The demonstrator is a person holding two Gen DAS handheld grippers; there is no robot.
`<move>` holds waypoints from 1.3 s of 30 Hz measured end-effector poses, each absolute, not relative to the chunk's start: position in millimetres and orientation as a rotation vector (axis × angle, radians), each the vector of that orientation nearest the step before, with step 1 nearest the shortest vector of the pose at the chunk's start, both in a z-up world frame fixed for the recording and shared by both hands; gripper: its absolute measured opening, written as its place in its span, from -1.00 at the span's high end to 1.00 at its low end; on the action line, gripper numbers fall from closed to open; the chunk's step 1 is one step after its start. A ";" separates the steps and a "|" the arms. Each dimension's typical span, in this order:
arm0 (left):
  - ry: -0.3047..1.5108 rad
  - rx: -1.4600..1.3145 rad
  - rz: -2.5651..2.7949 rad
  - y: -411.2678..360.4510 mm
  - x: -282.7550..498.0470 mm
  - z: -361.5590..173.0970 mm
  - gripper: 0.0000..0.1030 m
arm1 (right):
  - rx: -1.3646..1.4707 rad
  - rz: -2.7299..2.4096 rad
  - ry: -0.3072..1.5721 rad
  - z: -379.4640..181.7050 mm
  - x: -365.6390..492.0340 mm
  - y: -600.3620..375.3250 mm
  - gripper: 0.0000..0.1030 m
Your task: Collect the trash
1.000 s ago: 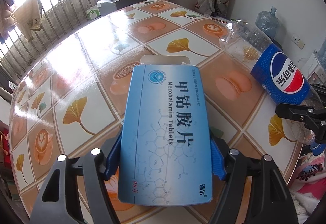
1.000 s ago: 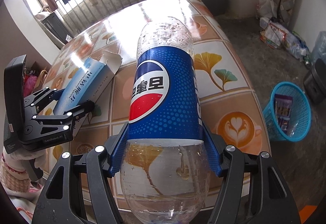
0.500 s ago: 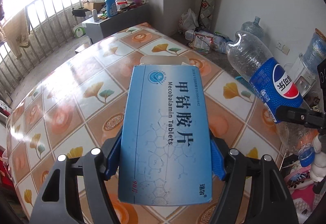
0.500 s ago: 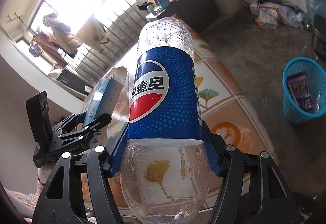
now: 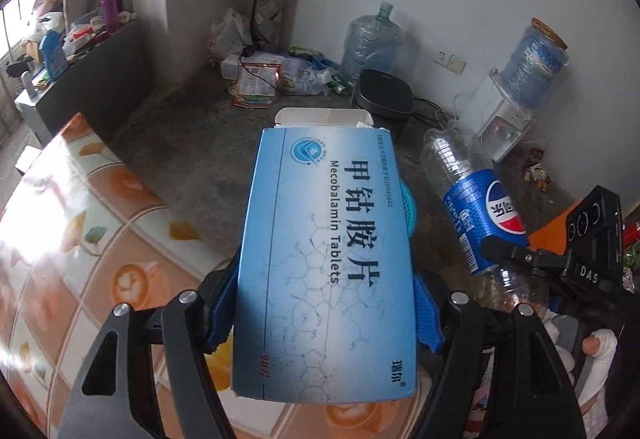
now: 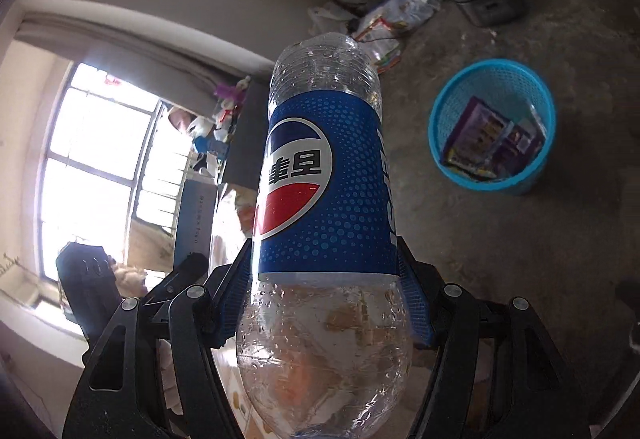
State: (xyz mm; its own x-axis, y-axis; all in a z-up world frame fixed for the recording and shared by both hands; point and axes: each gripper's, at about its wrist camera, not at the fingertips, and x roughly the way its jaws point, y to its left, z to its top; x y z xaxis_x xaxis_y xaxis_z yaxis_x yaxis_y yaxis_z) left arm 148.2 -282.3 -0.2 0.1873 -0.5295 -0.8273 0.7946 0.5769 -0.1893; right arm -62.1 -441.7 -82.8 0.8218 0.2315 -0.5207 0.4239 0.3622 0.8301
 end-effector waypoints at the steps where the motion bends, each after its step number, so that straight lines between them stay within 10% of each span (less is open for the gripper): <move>1: 1.035 0.324 -0.976 -302.9 150.8 -7.0 -0.35 | 1.253 -0.155 0.636 -93.9 -61.8 -449.8 -0.21; 17: 1.163 0.369 -1.035 -499.1 178.3 -91.5 -0.52 | 1.496 -0.491 0.694 -240.8 -30.5 -574.4 -0.53; 33: 0.961 0.291 -1.042 -383.8 147.1 -12.4 -0.53 | 0.966 -0.505 0.630 -132.3 -18.8 -512.6 -0.53; 39: 0.729 0.203 -0.829 -293.1 122.9 59.0 -0.89 | 0.704 -0.410 0.515 -56.7 -18.3 -455.7 -0.54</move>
